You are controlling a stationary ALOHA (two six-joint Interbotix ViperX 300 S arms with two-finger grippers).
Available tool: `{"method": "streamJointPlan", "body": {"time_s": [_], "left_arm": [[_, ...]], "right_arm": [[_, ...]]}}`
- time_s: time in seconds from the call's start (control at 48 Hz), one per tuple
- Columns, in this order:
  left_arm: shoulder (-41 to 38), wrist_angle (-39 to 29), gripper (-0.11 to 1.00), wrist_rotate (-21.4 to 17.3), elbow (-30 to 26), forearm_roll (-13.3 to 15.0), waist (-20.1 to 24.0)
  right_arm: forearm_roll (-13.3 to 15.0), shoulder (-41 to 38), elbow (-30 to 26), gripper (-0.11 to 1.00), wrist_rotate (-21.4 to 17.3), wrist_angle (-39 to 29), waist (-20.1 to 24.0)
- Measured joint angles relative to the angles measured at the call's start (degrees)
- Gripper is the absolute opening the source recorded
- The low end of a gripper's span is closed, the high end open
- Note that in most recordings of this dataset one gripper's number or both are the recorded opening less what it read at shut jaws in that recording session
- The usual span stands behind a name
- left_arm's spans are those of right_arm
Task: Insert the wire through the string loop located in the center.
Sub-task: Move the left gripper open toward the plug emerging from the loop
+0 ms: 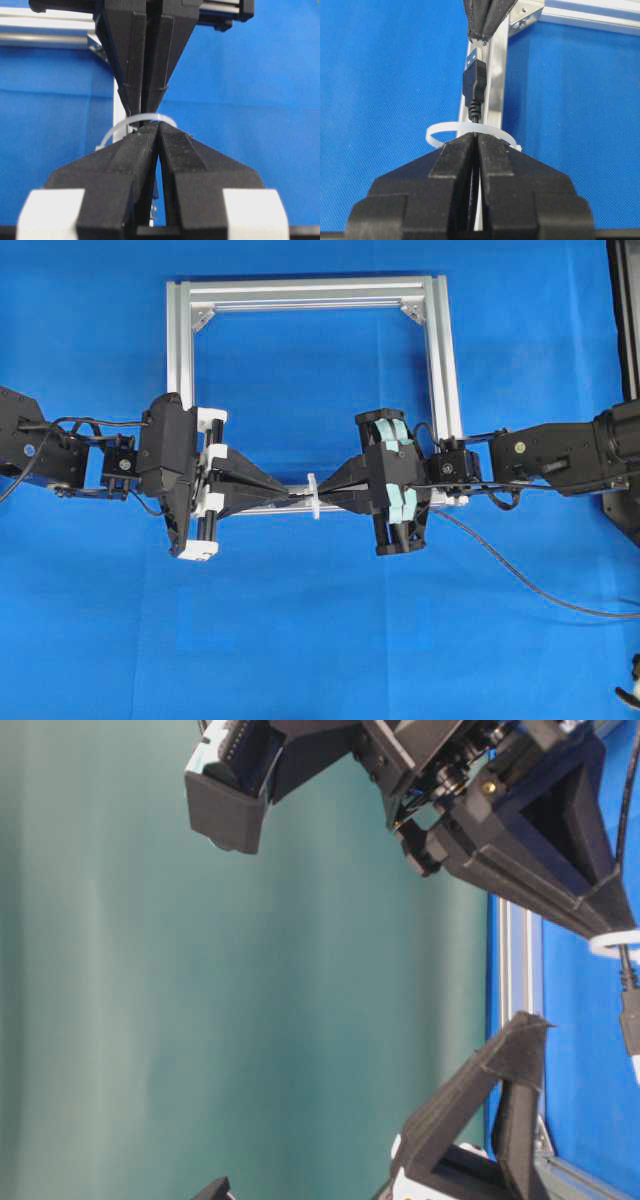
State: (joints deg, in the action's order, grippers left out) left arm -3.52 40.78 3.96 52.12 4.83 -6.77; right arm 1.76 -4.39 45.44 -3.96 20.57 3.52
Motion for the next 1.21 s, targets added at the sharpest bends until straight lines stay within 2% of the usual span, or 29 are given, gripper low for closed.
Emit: {"method": "streamJointPlan", "body": {"time_s": [0.167, 0.208, 0.292, 0.438, 0.5, 0.542, 0.75, 0.938, 1.209], "left_arm": [[0.09, -0.44, 0.01, -0.09, -0.18, 0.09, 0.0], [0.09, -0.53, 0.04, -0.09, -0.26, 0.0, 0.0], [0.09, -0.53, 0.25, -0.09, -0.7, 0.0, 0.0], [0.0, -1.49, 0.71, 0.0, -1.05, 0.0, 0.0], [0.0, -1.76, 0.85, 0.35, -1.05, 0.0, 0.0], [0.0, -1.76, 0.91, 0.79, -1.05, 0.0, 0.0], [0.0, -2.02, 0.92, 0.7, -1.14, 0.09, 0.0], [-0.44, -4.13, 0.92, 2.11, -2.02, 0.0, 0.09], [-6.33, -7.56, 0.92, 3.08, -4.83, 0.09, 0.0]], "right_arm": [[0.0, 0.0, 0.0, -0.02, 0.0, 0.0, 0.09], [0.0, 0.0, 0.0, -0.02, 0.0, 0.0, 0.09], [0.0, 0.0, -0.09, -0.02, 0.0, 0.0, 0.09], [0.0, 0.0, 0.0, -0.02, 0.0, 0.0, 0.0], [0.0, 0.0, -0.09, -0.02, 0.0, 0.0, 0.09], [0.0, 0.0, 0.0, -0.02, 0.0, 0.0, 0.0], [0.0, 0.0, 0.0, -0.02, 0.0, 0.0, 0.0], [0.0, 0.0, 0.0, -0.02, 0.0, 0.0, 0.0], [0.0, 0.0, 0.0, -0.02, 0.0, 0.0, 0.0]]}}
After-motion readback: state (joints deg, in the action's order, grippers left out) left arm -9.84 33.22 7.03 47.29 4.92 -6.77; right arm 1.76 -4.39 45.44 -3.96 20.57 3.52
